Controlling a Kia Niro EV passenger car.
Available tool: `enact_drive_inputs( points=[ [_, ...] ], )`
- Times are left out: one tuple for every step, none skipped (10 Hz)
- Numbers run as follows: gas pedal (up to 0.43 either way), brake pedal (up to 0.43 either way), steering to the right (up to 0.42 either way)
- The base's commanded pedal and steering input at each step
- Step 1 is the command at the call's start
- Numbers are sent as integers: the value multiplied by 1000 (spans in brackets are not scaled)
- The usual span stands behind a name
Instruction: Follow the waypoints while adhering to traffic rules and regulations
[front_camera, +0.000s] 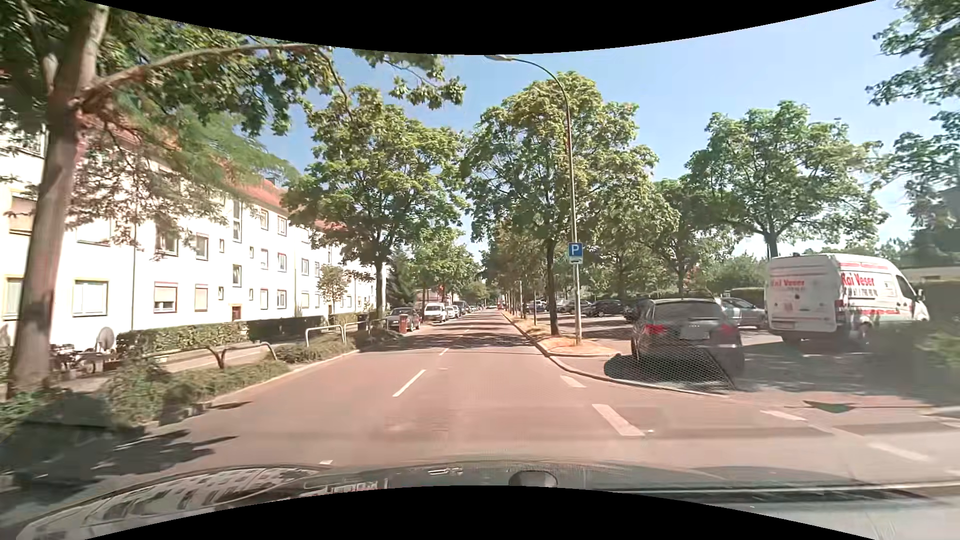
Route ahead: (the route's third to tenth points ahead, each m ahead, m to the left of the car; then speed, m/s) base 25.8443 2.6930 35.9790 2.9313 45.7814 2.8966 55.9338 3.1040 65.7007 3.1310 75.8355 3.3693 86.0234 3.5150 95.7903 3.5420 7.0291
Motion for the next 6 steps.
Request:
enact_drive_inputs(
  points=[
    [79, 0, -5],
    [79, 0, -8],
    [79, 0, -8],
    [79, 0, -7],
    [79, 0, -7],
    [79, 0, -7]
  ],
)
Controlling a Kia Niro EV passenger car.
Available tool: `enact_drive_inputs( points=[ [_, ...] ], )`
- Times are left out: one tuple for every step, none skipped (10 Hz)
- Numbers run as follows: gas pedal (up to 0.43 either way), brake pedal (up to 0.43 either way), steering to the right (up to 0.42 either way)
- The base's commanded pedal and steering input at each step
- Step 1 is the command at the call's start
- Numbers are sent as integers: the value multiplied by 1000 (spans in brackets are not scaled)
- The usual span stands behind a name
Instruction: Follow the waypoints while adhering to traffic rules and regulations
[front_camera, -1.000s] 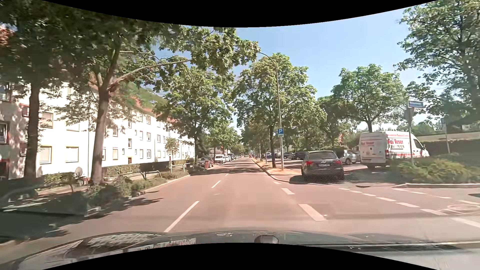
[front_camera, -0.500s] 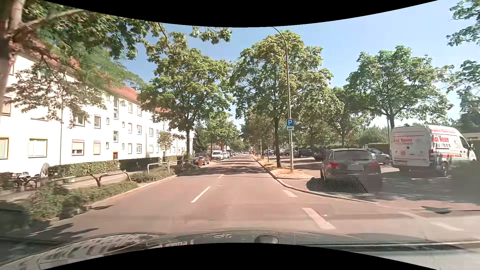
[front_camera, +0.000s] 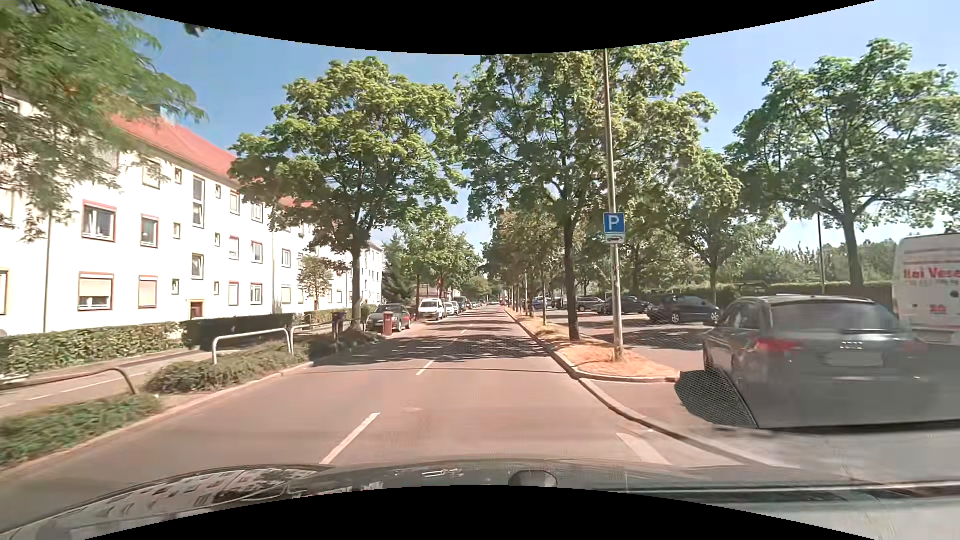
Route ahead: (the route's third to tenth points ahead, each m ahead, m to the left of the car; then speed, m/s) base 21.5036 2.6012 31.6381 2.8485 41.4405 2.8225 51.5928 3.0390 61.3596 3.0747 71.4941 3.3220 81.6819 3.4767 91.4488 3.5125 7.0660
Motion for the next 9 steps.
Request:
enact_drive_inputs(
  points=[
    [79, 0, -7],
    [79, 0, -7],
    [79, 0, -7],
    [79, 0, -7],
    [79, 0, -6],
    [79, 0, -5],
    [79, 0, -5],
    [79, 0, -5],
    [98, 0, -4]
  ],
)
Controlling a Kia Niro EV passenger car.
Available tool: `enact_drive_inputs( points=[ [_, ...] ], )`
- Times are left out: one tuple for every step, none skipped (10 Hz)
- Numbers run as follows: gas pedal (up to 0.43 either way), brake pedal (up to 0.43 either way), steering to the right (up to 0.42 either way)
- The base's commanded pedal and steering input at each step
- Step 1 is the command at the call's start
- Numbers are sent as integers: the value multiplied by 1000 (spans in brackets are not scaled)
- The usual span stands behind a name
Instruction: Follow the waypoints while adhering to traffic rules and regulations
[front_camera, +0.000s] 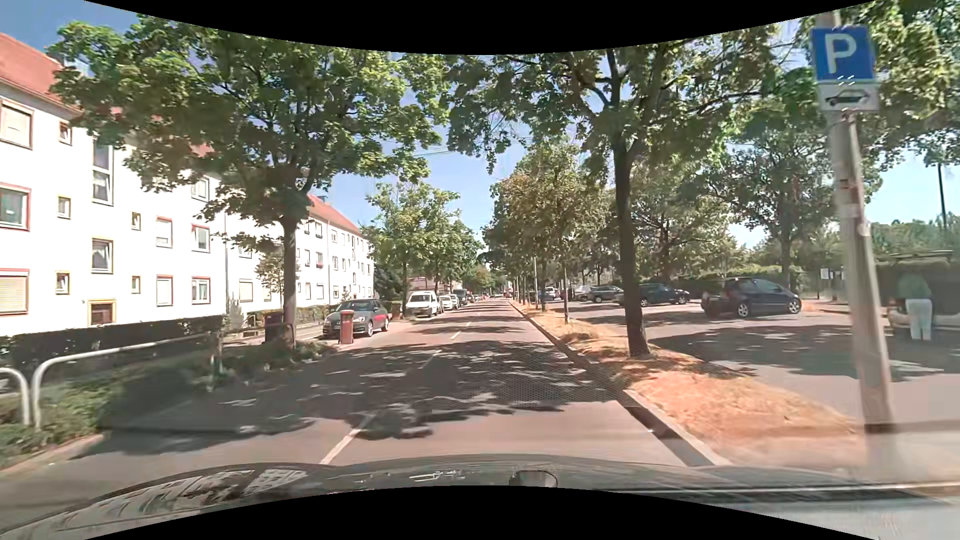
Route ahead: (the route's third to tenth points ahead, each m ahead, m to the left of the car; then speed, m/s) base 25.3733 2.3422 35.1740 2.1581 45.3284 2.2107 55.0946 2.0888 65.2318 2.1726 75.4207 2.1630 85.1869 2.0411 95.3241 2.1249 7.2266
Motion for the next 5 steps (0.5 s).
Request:
enact_drive_inputs(
  points=[
    [130, 0, 0],
    [138, 0, 1],
    [150, 0, 1],
    [150, 0, 0],
    [150, 0, 1]
  ],
)
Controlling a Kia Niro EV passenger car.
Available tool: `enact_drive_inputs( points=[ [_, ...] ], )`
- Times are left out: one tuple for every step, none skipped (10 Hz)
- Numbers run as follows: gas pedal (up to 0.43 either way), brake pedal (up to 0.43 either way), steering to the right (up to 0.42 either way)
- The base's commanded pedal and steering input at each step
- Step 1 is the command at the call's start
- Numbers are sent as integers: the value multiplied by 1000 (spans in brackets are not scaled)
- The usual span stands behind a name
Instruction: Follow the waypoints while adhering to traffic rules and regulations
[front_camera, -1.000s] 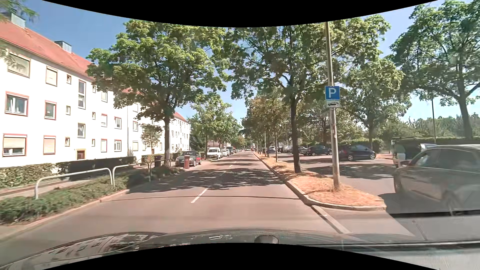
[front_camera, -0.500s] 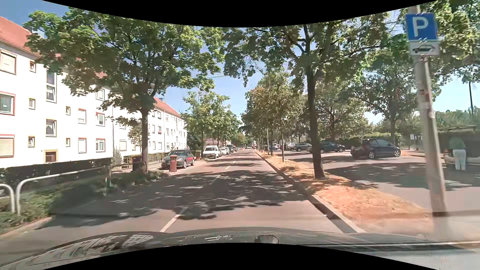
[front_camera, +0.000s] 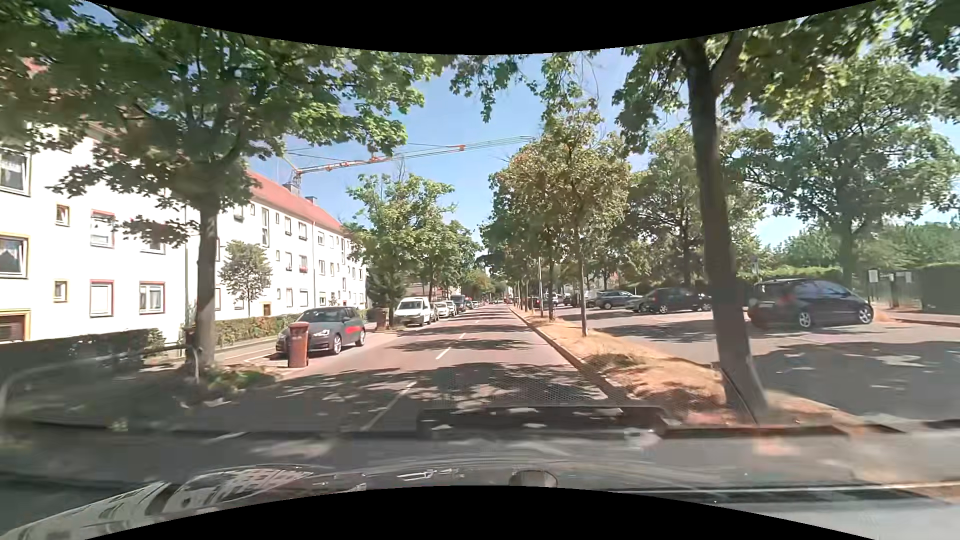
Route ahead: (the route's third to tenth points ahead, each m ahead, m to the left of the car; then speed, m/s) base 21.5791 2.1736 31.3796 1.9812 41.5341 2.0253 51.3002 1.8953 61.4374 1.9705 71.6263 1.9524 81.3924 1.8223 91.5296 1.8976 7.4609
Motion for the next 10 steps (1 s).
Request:
enact_drive_inputs(
  points=[
    [150, 0, 1],
    [150, 0, 1],
    [150, 0, 1],
    [150, 0, 0],
    [157, 0, 0],
    [157, 0, 0],
    [157, 0, 0],
    [157, 0, 1],
    [169, 0, 1],
    [169, 0, 1]
  ],
)
